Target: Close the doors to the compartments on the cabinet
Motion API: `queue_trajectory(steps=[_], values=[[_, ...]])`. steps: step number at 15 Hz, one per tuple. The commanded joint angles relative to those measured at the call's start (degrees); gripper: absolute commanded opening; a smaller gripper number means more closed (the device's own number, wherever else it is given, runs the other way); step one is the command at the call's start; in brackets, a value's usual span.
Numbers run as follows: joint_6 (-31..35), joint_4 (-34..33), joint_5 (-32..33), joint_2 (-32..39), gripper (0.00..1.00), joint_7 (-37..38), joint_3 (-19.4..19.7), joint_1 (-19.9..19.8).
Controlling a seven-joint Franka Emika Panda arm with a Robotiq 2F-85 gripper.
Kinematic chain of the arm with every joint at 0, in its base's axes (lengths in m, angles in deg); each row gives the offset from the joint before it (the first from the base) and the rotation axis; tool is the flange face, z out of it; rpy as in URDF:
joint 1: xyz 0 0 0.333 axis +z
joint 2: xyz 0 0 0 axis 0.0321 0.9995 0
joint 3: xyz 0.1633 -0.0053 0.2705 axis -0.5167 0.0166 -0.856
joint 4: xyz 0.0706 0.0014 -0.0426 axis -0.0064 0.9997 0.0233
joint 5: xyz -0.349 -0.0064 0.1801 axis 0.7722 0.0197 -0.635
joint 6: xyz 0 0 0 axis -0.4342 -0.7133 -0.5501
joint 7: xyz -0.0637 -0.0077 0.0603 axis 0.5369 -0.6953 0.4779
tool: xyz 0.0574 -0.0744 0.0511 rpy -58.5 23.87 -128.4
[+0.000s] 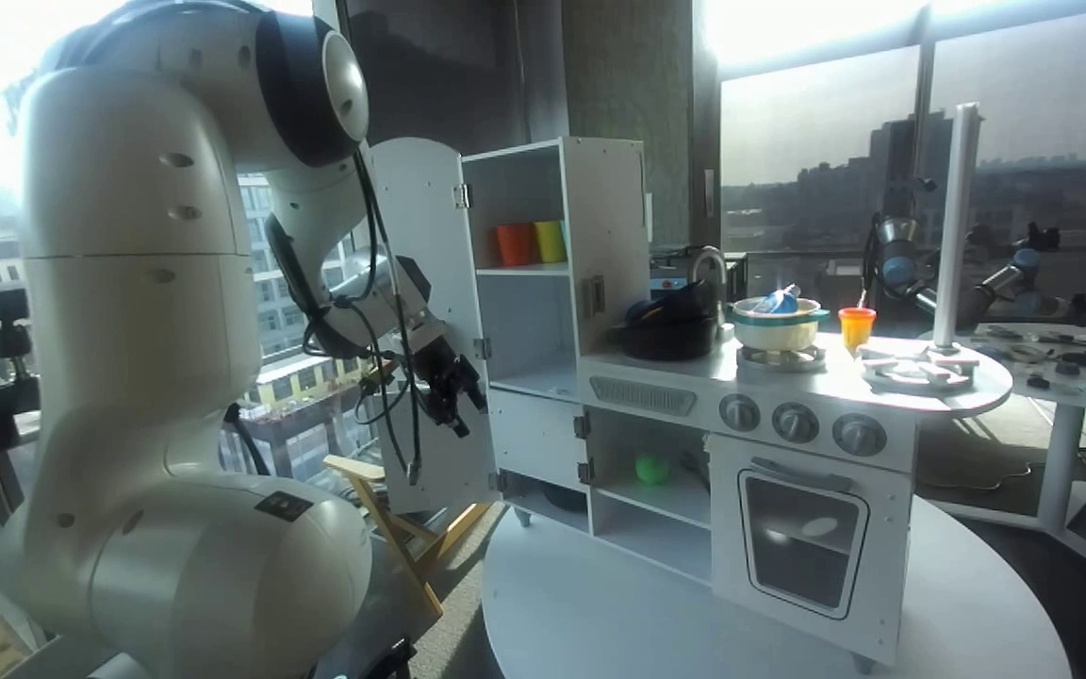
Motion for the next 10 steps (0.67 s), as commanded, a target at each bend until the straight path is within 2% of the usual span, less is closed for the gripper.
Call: queue_trajectory(steps=[1, 3, 4, 10], values=[[-2.2, -4.1, 1.4, 3.9, 1.0, 6.8, 1.2, 0.8], [-4.2, -4.4, 4.0, 4.8, 1.0, 6.7, 2.1, 1.0], [-1.9, -2.6, 1.2, 3.4, 1.0, 4.9, 1.4, 0.5], [-3.1, -3.5, 2.5, 4.7, 1.0, 5.1, 2.0, 0.5]])
